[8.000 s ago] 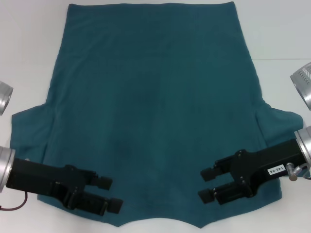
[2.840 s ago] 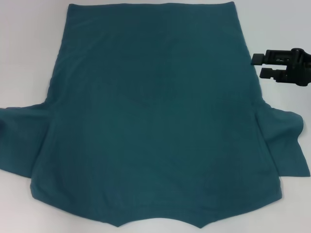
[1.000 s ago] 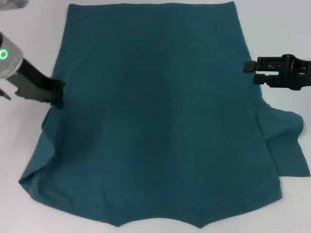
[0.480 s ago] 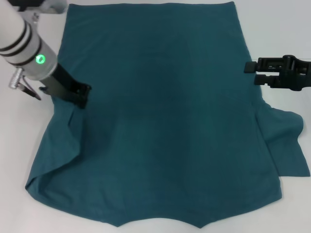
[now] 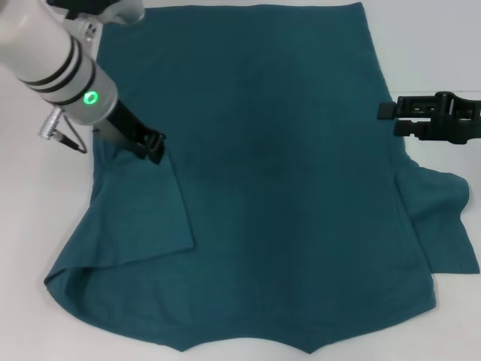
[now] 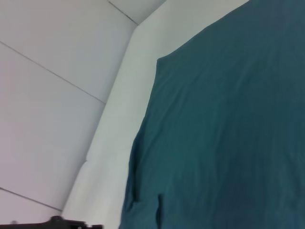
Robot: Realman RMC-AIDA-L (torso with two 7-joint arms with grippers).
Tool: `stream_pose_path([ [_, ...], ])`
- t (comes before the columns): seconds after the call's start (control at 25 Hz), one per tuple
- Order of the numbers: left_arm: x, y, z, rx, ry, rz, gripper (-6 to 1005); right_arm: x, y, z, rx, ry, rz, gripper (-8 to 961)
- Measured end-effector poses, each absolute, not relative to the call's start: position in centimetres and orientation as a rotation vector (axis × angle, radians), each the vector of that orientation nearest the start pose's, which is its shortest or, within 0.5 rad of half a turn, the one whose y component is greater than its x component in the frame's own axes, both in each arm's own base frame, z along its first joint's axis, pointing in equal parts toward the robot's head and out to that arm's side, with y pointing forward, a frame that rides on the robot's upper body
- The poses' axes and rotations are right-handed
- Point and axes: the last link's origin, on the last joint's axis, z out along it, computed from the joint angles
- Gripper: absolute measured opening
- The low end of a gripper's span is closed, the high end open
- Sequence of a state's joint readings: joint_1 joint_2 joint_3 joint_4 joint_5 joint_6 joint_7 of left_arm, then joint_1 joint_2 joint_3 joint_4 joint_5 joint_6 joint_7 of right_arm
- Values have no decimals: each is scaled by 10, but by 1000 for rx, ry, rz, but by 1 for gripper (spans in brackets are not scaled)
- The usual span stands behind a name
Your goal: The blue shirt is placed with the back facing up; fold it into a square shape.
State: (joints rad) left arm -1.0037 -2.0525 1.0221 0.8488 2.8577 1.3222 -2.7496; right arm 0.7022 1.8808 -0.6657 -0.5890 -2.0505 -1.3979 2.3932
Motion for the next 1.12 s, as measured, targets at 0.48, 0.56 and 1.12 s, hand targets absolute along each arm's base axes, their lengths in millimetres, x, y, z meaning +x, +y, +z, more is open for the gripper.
stream_pose_path([
  [0.48,-204,399,64,-2378,-1475,-237,579,260,405,78,-2305,1581,609,701],
  [0.56,-215,378,59,-2544,-1517,-420,658,263,402,81,-2322,1588,567,700],
  [1.12,-264,311,15,-2736,-1051,-572,855,290,374,105,-2364,1579,337,700],
])
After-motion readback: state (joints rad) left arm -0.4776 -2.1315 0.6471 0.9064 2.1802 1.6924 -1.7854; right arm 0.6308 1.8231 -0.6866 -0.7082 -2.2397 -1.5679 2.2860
